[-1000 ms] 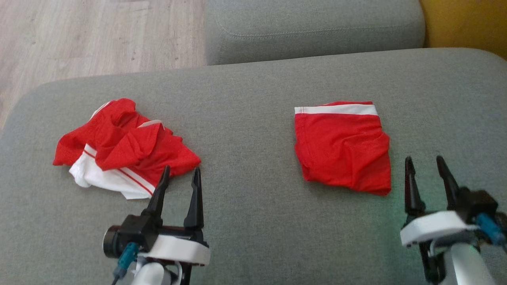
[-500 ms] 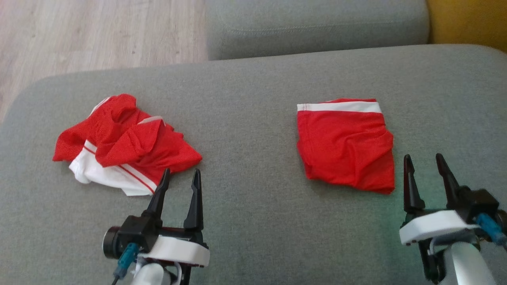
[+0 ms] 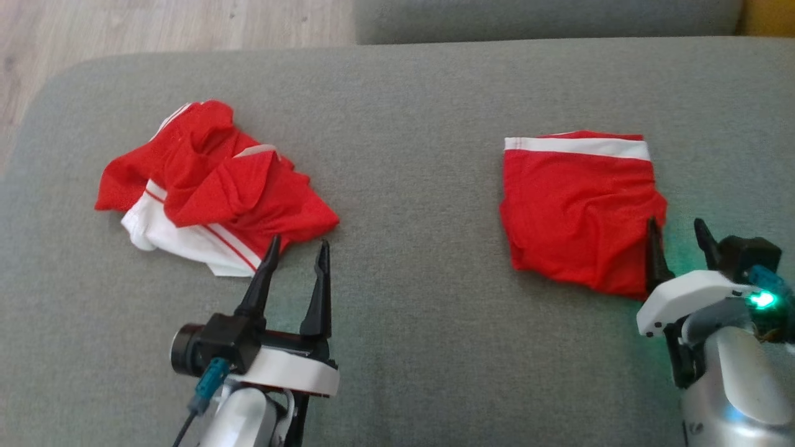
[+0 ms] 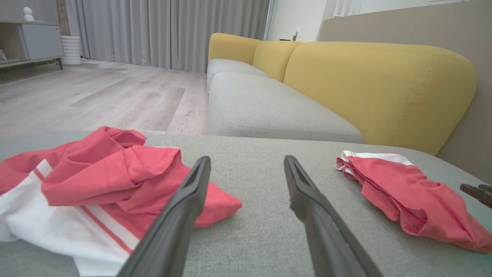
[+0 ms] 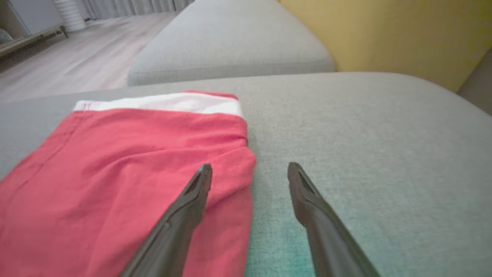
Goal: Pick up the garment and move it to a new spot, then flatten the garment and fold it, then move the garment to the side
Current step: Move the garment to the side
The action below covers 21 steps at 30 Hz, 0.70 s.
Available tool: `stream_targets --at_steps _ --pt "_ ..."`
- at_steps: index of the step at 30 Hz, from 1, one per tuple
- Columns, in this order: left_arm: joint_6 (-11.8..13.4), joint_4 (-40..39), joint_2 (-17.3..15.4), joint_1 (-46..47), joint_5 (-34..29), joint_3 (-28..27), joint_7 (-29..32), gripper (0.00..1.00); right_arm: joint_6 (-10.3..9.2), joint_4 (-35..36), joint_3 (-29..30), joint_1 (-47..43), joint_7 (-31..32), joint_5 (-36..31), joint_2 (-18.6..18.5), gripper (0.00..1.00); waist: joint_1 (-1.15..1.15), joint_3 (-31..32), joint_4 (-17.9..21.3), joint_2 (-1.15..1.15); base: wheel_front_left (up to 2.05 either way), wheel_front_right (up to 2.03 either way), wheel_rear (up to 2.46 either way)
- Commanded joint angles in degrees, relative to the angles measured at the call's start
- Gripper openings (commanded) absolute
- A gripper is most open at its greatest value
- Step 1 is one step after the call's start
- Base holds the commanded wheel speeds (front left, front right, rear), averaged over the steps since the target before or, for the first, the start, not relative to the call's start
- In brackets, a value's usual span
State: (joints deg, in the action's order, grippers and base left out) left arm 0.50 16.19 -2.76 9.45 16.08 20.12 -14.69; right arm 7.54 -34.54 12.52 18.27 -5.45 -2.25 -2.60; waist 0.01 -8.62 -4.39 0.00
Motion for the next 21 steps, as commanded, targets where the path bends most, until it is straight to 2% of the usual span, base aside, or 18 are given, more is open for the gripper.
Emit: stream_targets --at_steps 1,12,13,14,15,21 --pt "-0.06 -1.53 -0.11 2.18 -0.32 -1.31 -0.31 1.0 -0.05 -0.19 -0.98 2.9 0.22 0.15 -0.28 1.0 -0.01 -0.87 -0.81 0.0 0.0 0.0 0.0" --pt "-0.01 -1.17 -0.11 3.67 -0.77 -0.19 -0.31 1.0 -0.05 -13.96 -0.69 9.63 1.65 -2.63 -0.28 1.0 -0.01 -3.16 -2.21 0.0 0.0 0.0 0.0" --pt "0.01 -1.13 -0.11 3.75 -0.78 -0.16 -0.31 1.0 -0.05 -14.93 -0.78 10.07 1.53 -2.76 -0.28 0.65 -0.01 -3.21 -2.22 0.0 0.0 0.0 0.0" --pt "0.03 -1.06 -0.11 3.86 -0.78 -0.17 -0.31 1.0 -0.05 -15.71 -0.95 10.48 1.21 -2.99 -0.28 0.12 -0.01 -3.24 -2.19 0.0 0.0 0.0 0.0" --pt "0.05 -0.95 -0.11 3.97 -0.81 -0.2 -0.31 1.0 -0.05 -16.28 -1.23 10.82 0.6 -3.45 -0.28 0.0 -0.01 -3.22 -2.12 0.0 0.0 0.0 0.0" --pt "0.22 -0.63 -0.11 3.94 -0.78 -0.65 -0.31 1.0 -0.05 -16.32 -2.47 12.3 -3.04 -8.93 -0.72 0.0 -0.01 -2.12 -0.87 0.0 0.0 0.0 0.0"
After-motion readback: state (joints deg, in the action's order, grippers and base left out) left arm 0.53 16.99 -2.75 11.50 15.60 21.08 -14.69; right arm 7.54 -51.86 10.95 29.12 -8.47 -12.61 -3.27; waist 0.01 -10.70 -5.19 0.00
